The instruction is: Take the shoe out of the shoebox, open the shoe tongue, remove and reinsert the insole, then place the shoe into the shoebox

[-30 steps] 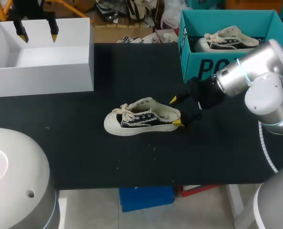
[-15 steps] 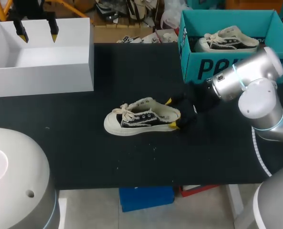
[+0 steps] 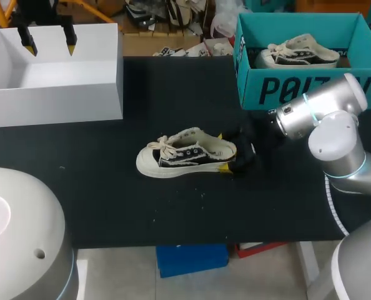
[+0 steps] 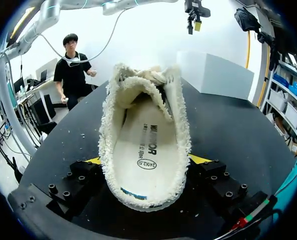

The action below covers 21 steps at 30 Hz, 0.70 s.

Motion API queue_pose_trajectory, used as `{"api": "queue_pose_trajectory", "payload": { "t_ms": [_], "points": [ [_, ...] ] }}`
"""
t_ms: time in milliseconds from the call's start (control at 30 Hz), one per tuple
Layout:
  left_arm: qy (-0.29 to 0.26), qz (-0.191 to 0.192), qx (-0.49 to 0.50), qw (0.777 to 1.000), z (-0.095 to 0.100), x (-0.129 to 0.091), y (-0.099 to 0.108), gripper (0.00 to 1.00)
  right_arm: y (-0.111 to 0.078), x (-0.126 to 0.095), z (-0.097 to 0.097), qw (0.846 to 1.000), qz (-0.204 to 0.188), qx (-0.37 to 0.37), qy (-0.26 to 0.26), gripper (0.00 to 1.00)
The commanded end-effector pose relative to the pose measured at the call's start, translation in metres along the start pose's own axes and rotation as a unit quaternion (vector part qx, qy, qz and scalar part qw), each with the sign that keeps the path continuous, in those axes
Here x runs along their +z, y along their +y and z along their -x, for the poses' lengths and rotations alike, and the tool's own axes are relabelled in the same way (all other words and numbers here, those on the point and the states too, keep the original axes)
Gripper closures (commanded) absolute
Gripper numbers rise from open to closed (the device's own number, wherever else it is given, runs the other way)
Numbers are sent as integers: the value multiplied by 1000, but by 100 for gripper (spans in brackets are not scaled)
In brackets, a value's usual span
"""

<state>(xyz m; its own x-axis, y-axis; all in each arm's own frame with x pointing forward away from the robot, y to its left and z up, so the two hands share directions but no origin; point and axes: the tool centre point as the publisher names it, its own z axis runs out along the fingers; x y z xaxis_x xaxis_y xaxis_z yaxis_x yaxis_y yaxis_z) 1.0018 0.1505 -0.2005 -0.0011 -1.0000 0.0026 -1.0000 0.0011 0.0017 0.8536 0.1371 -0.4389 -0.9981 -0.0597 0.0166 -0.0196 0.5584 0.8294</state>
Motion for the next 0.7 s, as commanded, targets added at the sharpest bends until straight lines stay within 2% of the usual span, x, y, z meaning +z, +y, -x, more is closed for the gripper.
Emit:
{"api": "queue_pose_trajectory", "payload": {
  "t_ms": [33,267,400,700],
  "points": [
    [-1,0,0,1000,0,-1,0,0,-3,4,4,1000,3,0,1,100],
    [-1,0,0,1000,0,-1,0,0,-3,4,4,1000,3,0,1,100],
    [-45,0,5,999,-19,-8,10,0,-3,4,4,1000,3,0,1,100],
    [-67,17,-39,997,-64,-20,47,0,-3,4,4,1000,3,0,1,100]
  ]
}}
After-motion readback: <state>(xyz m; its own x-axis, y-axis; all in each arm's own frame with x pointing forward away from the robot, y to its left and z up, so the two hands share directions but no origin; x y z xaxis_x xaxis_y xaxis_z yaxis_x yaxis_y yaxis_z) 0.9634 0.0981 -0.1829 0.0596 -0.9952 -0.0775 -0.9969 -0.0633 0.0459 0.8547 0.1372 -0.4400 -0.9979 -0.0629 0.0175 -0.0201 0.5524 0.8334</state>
